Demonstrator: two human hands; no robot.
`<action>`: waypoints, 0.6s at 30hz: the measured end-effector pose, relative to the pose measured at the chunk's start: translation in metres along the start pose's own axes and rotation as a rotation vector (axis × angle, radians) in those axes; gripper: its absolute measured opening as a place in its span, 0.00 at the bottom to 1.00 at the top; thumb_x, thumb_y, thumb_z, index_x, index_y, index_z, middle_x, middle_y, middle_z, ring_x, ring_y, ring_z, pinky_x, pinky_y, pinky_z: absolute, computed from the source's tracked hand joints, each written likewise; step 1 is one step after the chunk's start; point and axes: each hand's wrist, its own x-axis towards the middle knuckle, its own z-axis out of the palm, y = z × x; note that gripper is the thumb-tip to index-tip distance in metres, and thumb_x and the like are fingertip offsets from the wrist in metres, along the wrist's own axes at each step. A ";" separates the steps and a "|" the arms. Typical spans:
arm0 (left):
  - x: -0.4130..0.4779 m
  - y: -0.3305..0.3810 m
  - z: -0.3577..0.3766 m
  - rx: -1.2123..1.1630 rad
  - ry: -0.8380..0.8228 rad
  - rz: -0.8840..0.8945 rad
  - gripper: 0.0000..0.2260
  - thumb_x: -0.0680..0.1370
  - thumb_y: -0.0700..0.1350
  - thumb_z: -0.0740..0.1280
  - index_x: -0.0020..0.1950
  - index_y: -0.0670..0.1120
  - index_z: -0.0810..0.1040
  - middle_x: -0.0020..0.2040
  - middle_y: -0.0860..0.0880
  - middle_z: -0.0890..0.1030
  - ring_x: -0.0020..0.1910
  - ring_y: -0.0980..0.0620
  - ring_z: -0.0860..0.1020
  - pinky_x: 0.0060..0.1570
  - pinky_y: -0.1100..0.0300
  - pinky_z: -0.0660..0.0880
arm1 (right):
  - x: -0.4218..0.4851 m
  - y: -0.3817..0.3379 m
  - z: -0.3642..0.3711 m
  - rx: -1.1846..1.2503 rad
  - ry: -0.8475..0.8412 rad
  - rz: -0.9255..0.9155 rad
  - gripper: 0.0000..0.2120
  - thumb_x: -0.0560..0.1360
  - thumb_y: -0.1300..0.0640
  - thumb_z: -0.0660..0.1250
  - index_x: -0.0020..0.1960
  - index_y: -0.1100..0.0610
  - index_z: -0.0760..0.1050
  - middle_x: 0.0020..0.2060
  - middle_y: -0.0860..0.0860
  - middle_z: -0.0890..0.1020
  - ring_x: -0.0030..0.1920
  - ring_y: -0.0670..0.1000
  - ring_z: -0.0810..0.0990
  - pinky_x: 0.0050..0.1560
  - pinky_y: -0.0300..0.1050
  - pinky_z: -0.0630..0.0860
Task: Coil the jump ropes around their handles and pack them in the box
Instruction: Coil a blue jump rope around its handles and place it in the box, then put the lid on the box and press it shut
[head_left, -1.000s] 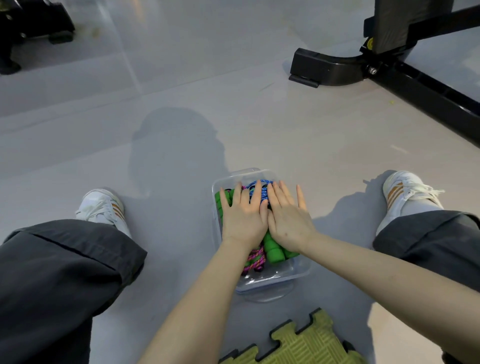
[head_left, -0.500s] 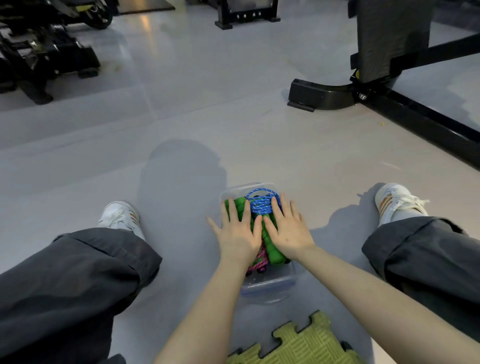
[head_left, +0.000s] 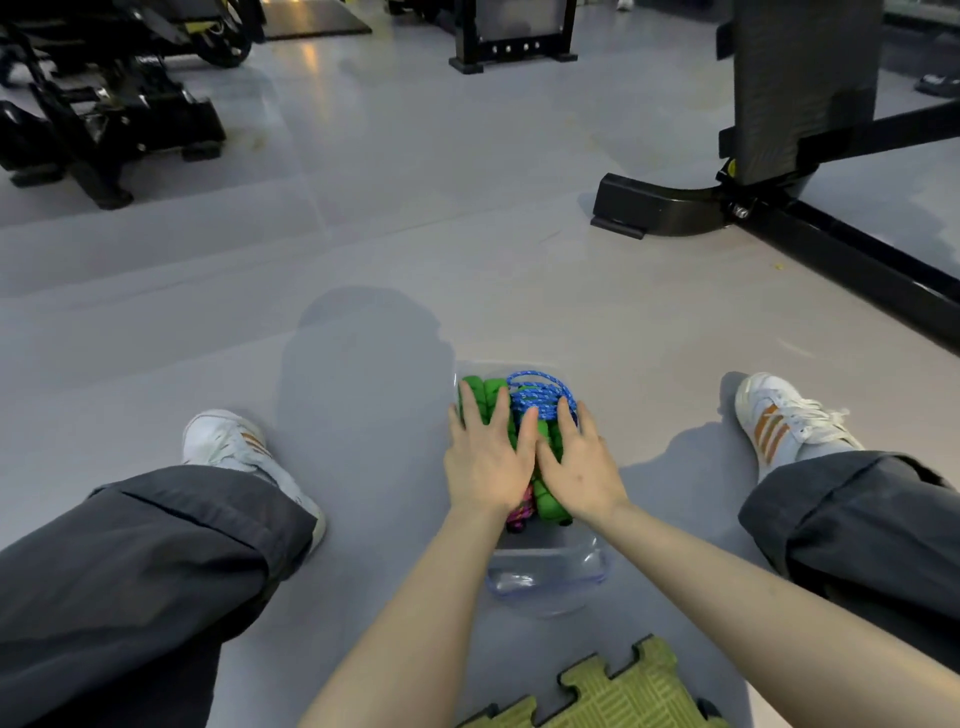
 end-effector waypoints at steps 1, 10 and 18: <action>0.004 -0.005 -0.008 -0.010 0.014 0.007 0.25 0.80 0.62 0.51 0.77 0.56 0.58 0.79 0.49 0.46 0.76 0.46 0.49 0.67 0.49 0.63 | 0.003 -0.009 0.000 0.001 0.009 -0.013 0.31 0.79 0.47 0.54 0.77 0.55 0.48 0.76 0.55 0.50 0.72 0.61 0.60 0.69 0.51 0.61; 0.006 -0.100 -0.060 -0.001 0.105 -0.161 0.26 0.80 0.63 0.52 0.76 0.55 0.60 0.79 0.49 0.47 0.76 0.46 0.51 0.68 0.49 0.61 | 0.013 -0.095 0.062 -0.006 -0.117 -0.200 0.31 0.80 0.48 0.54 0.77 0.58 0.47 0.77 0.53 0.46 0.74 0.59 0.57 0.72 0.48 0.55; -0.005 -0.141 -0.042 0.204 0.003 -0.170 0.30 0.79 0.65 0.47 0.78 0.55 0.47 0.78 0.44 0.43 0.76 0.43 0.45 0.71 0.39 0.44 | 0.004 -0.089 0.097 0.036 -0.166 -0.278 0.26 0.81 0.51 0.50 0.77 0.53 0.47 0.77 0.48 0.47 0.75 0.57 0.52 0.74 0.49 0.51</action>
